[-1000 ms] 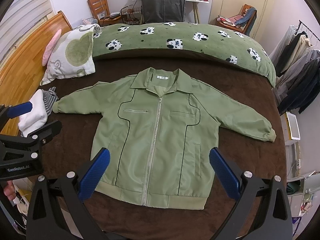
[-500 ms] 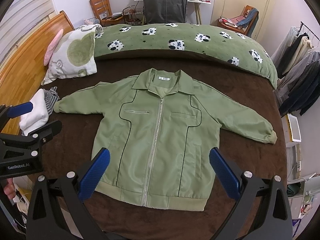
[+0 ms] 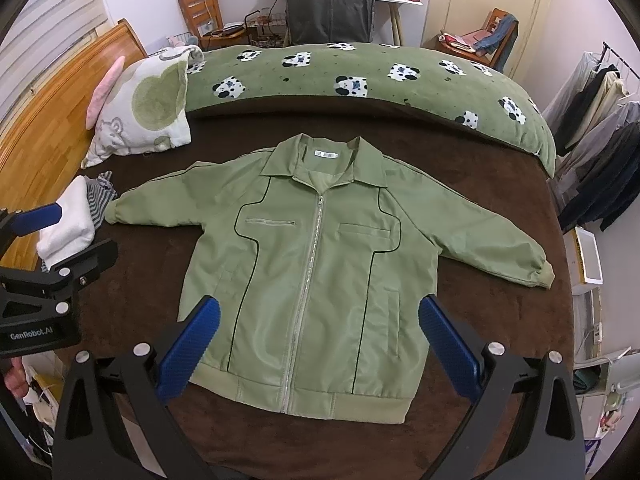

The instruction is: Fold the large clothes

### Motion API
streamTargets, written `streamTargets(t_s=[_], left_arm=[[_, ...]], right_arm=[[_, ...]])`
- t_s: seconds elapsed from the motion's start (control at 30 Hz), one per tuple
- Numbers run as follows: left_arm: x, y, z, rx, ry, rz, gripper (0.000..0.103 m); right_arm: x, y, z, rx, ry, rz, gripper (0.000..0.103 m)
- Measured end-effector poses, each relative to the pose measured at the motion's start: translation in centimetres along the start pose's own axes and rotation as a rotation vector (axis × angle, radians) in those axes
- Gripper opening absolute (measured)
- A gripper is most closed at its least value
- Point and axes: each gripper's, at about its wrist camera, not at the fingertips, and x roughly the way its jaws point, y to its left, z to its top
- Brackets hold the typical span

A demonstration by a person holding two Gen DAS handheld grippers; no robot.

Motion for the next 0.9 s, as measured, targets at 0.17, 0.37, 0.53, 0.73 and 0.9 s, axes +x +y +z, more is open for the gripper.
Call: streamTargets(t_s=[0.17,0.37,0.53,0.73,0.9], left_arm=[[0.2,-0.5,0.0,-0.019,0.003,-0.005,0.097],[-0.4,-0.8,0.1,-0.036,-0.012,0.007,0.097],[0.3,-0.9,0.1,-0.071,-0.011,0.005,0.097],[1.1,-0.1,0.1,-0.073,-0.018,0.002,0.097],[1.9,1.0,0.3,-0.058,0.007,-0.011,0.097]], right_arm=[[0.3,-0.3,0.2,-0.012,-0.008,0.018,0.097],[0.2,-0.8,0.0,-0.027,-0.012,0.035,0.097],[0.5,-1.0,0.1,-0.042,-0.013,0.031,0.097],[1.6,-0.5,0.1,-0.059,-0.017,0.017,0.097],[2.3,0.1,0.1,-0.033,0.003,-0.009,0.097]])
